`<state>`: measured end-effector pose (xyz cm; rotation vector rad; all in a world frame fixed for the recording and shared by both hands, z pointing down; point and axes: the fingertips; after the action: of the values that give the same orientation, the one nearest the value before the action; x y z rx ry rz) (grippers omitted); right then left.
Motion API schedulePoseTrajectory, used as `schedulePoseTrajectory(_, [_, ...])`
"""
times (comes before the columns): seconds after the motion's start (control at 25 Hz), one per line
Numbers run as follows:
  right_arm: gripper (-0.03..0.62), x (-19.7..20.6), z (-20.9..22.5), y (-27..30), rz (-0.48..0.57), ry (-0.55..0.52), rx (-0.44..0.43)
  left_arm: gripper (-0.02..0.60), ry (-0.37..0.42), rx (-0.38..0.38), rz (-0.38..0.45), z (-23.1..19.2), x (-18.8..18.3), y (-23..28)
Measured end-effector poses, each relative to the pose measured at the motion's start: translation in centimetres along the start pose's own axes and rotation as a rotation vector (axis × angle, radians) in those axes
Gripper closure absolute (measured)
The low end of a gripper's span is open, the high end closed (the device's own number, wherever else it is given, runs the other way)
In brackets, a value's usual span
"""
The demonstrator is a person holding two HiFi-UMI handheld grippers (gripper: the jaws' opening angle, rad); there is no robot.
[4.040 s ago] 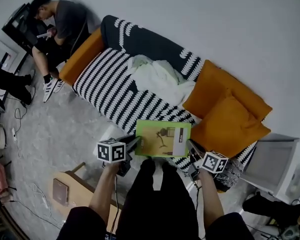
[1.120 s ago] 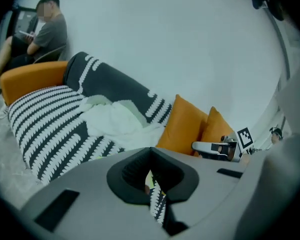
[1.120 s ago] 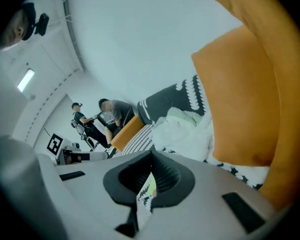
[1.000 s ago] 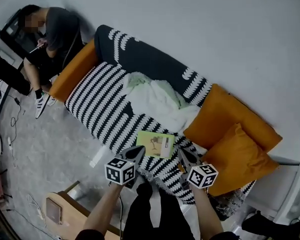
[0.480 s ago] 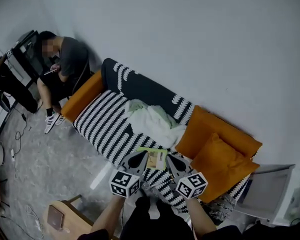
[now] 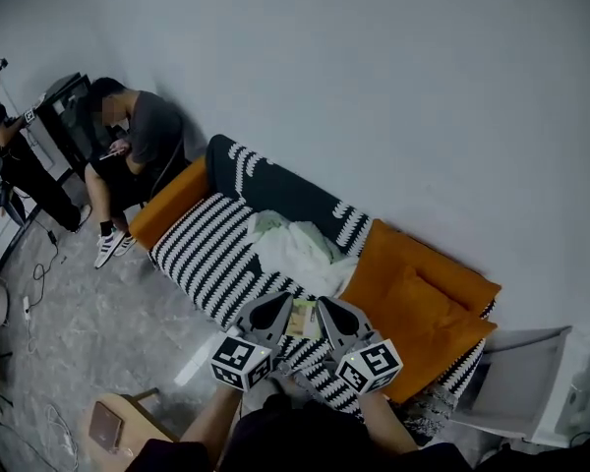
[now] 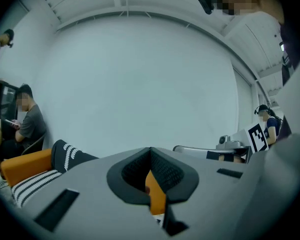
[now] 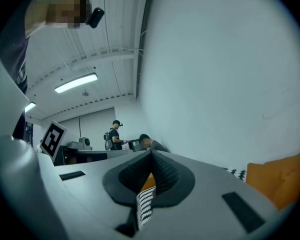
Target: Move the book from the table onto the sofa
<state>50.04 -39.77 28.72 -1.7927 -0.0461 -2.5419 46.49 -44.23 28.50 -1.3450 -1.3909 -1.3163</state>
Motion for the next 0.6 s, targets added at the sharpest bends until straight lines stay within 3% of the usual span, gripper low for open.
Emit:
schedulePoseTrajectory(0.2, [0.572,-0.93,-1.04,0.33,0.025,-0.029,-0.031,0.569,0.046,-0.014,0.021,0.33,-0.97,-0.37])
schedulePoseTrajectory(0.6, [0.572,-1.22,-1.25,0.94,0.025,-0.039,-0.064,0.569,0.043,-0.041,0.035,-0.31,-1.26,-0.57])
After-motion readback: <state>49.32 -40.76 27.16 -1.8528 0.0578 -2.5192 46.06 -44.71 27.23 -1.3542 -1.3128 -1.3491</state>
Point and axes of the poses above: the fingertips, and each gripper's own axes: y forward along the fingers, z to its right, x out of its underside, and after that the axes turned 2 degrees about y, right-handed
